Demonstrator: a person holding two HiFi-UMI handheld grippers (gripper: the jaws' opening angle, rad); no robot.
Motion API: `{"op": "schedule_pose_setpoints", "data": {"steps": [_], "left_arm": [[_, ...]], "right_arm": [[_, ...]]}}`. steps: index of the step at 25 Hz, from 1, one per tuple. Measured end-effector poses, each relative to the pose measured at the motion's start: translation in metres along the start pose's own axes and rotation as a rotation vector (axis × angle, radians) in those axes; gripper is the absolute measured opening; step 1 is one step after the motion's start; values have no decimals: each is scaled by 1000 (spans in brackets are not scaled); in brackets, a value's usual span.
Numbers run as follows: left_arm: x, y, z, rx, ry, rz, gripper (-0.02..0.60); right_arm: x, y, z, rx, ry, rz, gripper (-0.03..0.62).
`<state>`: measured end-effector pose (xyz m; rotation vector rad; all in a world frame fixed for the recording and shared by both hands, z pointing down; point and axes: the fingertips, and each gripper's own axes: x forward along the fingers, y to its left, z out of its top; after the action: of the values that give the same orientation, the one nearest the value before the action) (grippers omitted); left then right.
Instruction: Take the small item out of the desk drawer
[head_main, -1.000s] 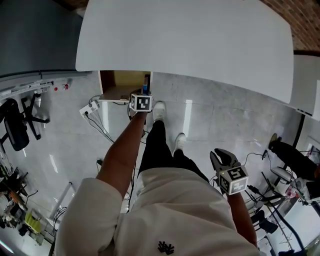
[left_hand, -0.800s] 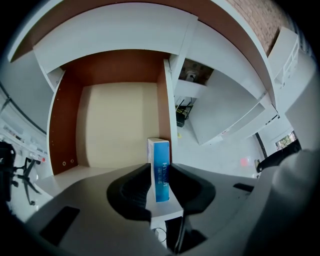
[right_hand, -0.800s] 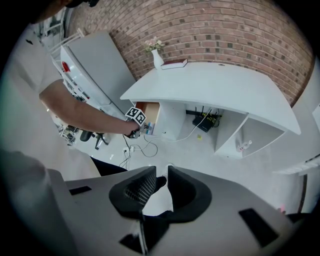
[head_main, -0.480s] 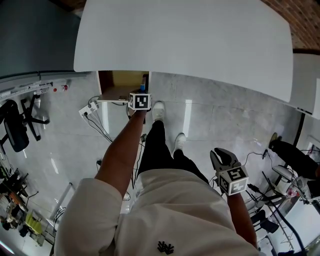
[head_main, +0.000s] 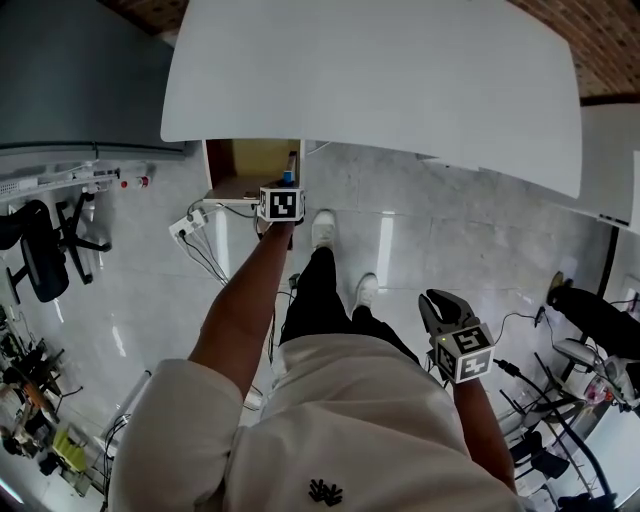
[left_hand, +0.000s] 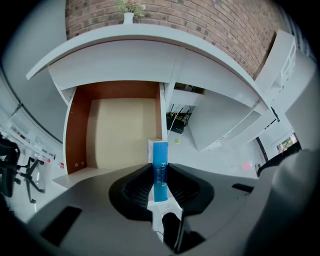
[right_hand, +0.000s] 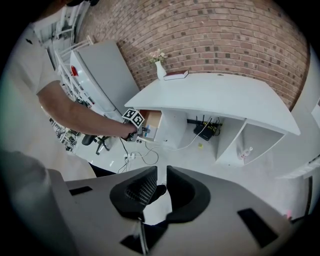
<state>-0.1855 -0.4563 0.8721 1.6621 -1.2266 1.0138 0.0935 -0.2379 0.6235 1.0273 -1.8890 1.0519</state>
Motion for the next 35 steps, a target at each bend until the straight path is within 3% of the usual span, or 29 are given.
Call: {"op": "schedule_pose_setpoints", "data": {"steps": [7, 14, 22, 35], "left_arm": [[-49, -9, -12, 10, -43, 12, 97], [-142, -41, -25, 27, -108, 15, 97], [-233, -85, -72, 16, -203, -17, 97], [-348, -158, -180, 53, -215, -62, 97]], "right_arm": [[-17, 0, -22, -20, -64, 15, 78], [-66, 11, -43, -34, -153, 26, 72], [-108, 21, -92, -86, -224, 56, 64], [-149, 42, -149, -222, -246, 95, 51]]}}
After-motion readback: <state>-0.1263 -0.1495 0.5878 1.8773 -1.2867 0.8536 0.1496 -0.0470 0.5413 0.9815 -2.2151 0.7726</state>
